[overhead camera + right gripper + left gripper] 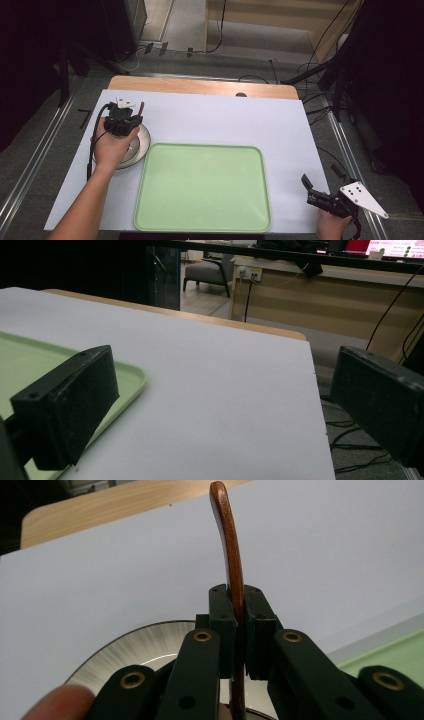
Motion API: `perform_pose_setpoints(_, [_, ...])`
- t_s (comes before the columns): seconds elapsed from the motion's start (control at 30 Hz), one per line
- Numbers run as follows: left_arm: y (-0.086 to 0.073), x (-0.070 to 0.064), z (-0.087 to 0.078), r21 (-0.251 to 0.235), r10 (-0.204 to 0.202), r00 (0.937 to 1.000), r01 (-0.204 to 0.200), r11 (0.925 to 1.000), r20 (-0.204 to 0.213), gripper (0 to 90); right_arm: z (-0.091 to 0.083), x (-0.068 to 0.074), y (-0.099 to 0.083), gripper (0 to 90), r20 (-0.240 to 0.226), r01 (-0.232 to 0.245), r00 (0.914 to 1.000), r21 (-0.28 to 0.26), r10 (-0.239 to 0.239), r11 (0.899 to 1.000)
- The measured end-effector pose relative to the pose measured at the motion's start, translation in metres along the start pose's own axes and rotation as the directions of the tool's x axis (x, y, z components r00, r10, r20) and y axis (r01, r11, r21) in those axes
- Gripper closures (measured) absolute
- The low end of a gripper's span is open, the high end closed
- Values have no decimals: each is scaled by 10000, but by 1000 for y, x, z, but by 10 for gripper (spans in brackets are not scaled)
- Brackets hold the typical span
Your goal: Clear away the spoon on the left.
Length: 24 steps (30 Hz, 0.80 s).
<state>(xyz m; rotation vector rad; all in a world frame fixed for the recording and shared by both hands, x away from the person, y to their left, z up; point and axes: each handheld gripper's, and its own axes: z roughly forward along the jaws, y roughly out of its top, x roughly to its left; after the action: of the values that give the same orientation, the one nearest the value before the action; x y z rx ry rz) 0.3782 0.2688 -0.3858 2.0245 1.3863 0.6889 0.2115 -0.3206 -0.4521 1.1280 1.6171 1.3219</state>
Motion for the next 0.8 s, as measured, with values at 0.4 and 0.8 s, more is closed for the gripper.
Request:
perform_pose_setpoints(0.4, [-1,13,-23,-1275,-639,9980,636,9898,14,851,0,0,0,0,19,-9,10000,13,9,10000])
perform_pose_setpoints(0.8, [-3,27,-49,-2339,-1671,9824,1824,9550,839,852,0,-1,0,0,41,-13,10000,-21,13,10000])
